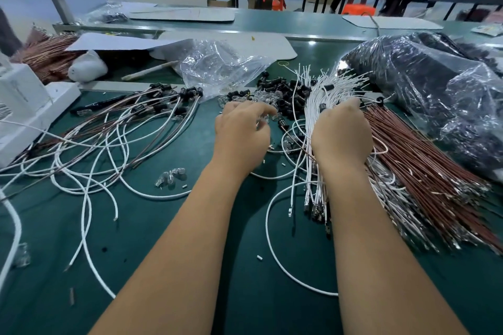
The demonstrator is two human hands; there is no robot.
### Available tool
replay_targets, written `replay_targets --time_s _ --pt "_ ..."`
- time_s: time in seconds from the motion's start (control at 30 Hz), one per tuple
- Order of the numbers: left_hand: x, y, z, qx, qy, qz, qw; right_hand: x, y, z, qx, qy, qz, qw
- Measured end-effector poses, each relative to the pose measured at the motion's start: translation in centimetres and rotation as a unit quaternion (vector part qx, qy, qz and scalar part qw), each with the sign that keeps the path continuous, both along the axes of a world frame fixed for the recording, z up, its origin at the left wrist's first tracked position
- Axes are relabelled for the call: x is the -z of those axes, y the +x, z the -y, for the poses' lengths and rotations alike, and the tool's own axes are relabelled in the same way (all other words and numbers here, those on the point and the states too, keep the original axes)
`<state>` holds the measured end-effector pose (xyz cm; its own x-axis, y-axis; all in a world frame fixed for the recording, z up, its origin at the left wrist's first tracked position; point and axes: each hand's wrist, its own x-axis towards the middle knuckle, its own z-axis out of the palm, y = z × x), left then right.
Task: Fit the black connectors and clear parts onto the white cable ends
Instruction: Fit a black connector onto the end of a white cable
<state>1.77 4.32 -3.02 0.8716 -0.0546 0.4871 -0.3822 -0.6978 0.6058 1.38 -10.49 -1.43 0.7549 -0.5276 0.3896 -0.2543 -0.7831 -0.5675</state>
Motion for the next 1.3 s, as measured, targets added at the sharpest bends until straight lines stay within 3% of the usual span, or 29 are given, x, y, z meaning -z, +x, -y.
replay_targets --time_s 0.13,0.2,0.3,0.37,0.47,0.53,0.67,0.77,0.83,0.93,1.0,1.07,1.3 --pt "-0.2 -0.2 0.0 0.022 -0.035 0.045 0.998 -0.3 -0.2 -0.5 -0.086 0.019 0.094 0.992" --pt "-0.4 -0.2 0.0 0.038 -0.038 0.068 0.996 -0.4 -0.3 -1.0 -0.177 0.029 0.115 0.977" --pt "-0.2 -0.1 0.0 0.039 0.030 0.081 0.995 -0.3 -0.6 -1.7 -0.324 0.022 0.091 0.941" --pt "0.0 -0.1 0.0 0.025 0.063 0.069 0.995 -0.2 -0.8 -2.0 -0.365 0.019 0.097 0.926" --pt "-0.1 0.0 -0.2 0.011 0.061 0.069 0.996 -0.1 -0.7 -2.1 -0.340 -0.001 0.141 0.930" --pt "-0.5 -0.1 -0.8 -0.025 0.030 0.073 0.997 -0.3 -0.5 -1.8 -0.265 -0.007 0.176 0.948" --pt "-0.5 0.1 -2.6 -0.077 0.007 0.083 0.994 -1.0 -0.5 -0.1 -0.104 0.081 0.257 0.957" --pt "-0.5 0.2 -3.0 -0.107 0.010 0.080 0.991 -1.1 -0.7 0.4 -0.031 0.088 0.229 0.969" --pt "-0.5 0.2 -3.0 -0.086 0.016 0.086 0.992 -1.2 -0.9 0.0 -0.009 0.010 0.197 0.980" --pt "-0.7 -0.2 -2.3 -0.018 0.009 0.073 0.997 -1.7 -1.1 -1.2 -0.143 -0.093 0.175 0.970" --pt "-0.7 -0.5 -1.8 0.003 0.011 0.074 0.997 -1.5 -1.2 -2.2 -0.283 -0.108 0.130 0.944" --pt "-0.7 -0.5 -1.6 0.003 0.025 0.080 0.996 -1.0 -1.1 -2.9 -0.355 -0.112 0.081 0.925" --pt "-0.8 -0.2 -2.2 -0.004 -0.019 0.061 0.998 -0.5 -0.5 -2.1 -0.308 -0.051 0.102 0.944"
